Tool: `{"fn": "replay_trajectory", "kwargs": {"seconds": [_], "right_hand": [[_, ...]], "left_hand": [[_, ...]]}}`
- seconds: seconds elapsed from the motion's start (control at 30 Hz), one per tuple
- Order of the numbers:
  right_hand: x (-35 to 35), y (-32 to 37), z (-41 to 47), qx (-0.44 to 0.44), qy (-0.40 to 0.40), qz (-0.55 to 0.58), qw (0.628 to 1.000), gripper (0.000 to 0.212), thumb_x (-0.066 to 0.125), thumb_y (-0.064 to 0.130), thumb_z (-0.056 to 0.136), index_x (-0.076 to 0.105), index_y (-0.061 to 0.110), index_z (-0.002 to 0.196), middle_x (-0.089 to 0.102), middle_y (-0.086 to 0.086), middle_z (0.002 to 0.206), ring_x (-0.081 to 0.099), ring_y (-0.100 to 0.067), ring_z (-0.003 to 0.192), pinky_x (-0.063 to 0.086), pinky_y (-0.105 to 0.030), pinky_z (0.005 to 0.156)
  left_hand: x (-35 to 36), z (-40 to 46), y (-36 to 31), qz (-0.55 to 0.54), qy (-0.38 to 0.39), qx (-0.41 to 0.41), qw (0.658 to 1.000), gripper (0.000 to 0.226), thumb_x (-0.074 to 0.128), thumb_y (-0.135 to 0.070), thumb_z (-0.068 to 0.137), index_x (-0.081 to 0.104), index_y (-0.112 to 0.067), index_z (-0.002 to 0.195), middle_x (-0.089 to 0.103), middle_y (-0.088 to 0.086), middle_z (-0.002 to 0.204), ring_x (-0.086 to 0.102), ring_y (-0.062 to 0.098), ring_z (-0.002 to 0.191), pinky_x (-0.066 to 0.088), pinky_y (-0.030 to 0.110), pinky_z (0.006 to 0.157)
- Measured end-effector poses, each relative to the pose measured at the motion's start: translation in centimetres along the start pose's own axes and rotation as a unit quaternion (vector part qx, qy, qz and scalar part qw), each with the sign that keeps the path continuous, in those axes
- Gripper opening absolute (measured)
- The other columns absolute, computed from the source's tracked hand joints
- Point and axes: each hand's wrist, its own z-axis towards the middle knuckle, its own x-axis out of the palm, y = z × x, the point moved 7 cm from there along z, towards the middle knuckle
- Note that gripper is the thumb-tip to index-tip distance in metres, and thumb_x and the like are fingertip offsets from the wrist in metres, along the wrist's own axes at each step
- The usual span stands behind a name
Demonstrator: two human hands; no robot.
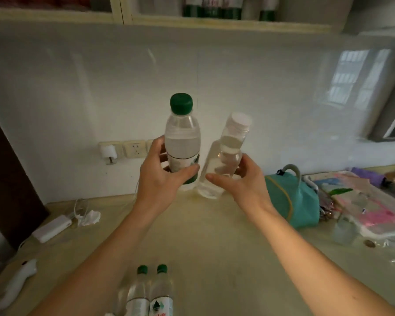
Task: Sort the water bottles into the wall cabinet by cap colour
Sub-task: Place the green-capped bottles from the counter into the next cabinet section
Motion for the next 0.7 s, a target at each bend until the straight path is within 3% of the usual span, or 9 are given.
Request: {"fn": "replay_trajectory", "kwargs": {"seconds": [0.13, 0.27, 0.37, 0.47, 0.57, 0.7], "right_hand": [[-2.2, 8.7, 2.8, -0.078, -0.039, 0.016, 0.996, 0.046, 0.091, 0.037, 0.066, 0.063, 0.043, 0.102, 0.073, 0.021, 0.098, 0.068, 0.003, 0.092, 0.053, -0.017, 0.073], [-4.1, 17.0, 5.5, -0.145, -0.076, 0.041, 0.986, 0.043, 0.091, 0.040, 0.063, 0.064, 0.044, 0.096, 0.073, 0.022, 0.096, 0.070, -0.001, 0.089, 0.055, -0.025, 0.077], [-5.4, 21.9, 7.4, -0.191, -0.105, 0.047, 0.975, 0.048, 0.092, 0.040, 0.061, 0.067, 0.030, 0.101, 0.076, 0.005, 0.092, 0.073, -0.013, 0.087, 0.060, -0.036, 0.077], [-6.6, 26.0, 9.4, -0.233, -0.133, 0.033, 0.963, 0.068, 0.091, 0.046, 0.058, 0.064, 0.008, 0.107, 0.073, -0.013, 0.096, 0.070, -0.032, 0.092, 0.058, -0.053, 0.084], [-7.5, 28.4, 12.0, -0.248, -0.146, 0.009, 0.958, 0.070, 0.090, 0.049, 0.056, 0.065, 0.007, 0.105, 0.071, -0.017, 0.097, 0.067, -0.037, 0.091, 0.056, -0.056, 0.082], [-8.6, 29.0, 16.0, -0.233, -0.141, -0.013, 0.962, 0.065, 0.092, 0.041, 0.062, 0.063, 0.002, 0.105, 0.070, -0.022, 0.102, 0.067, -0.042, 0.095, 0.056, -0.059, 0.080]], "left_hand": [[-1.7, 4.1, -7.4, -0.001, -0.029, 0.074, 0.997, 0.066, 0.089, -0.035, 0.072, 0.053, -0.031, 0.127, 0.063, -0.018, 0.120, 0.061, 0.001, 0.109, 0.052, 0.008, 0.078], [-2.7, 8.3, -14.5, -0.020, -0.052, 0.138, 0.989, 0.066, 0.089, -0.034, 0.072, 0.056, -0.027, 0.128, 0.065, -0.015, 0.121, 0.061, 0.002, 0.108, 0.050, 0.005, 0.078], [-3.1, 10.9, -18.9, -0.026, -0.060, 0.179, 0.982, 0.062, 0.089, -0.039, 0.070, 0.057, -0.032, 0.123, 0.066, -0.021, 0.115, 0.061, -0.006, 0.104, 0.051, 0.007, 0.075], [-2.9, 13.6, -22.4, -0.024, -0.067, 0.216, 0.974, 0.064, 0.089, -0.038, 0.071, 0.057, -0.028, 0.125, 0.065, -0.020, 0.113, 0.059, -0.011, 0.102, 0.051, 0.006, 0.075], [-2.3, 16.3, -24.6, -0.005, -0.072, 0.225, 0.972, 0.063, 0.089, -0.034, 0.072, 0.056, -0.024, 0.124, 0.064, -0.018, 0.113, 0.060, -0.010, 0.100, 0.050, 0.004, 0.071], [-1.0, 19.6, -25.5, 0.015, -0.073, 0.219, 0.973, 0.055, 0.089, -0.029, 0.072, 0.053, -0.033, 0.113, 0.057, -0.026, 0.097, 0.054, -0.014, 0.086, 0.043, -0.002, 0.060]]}}
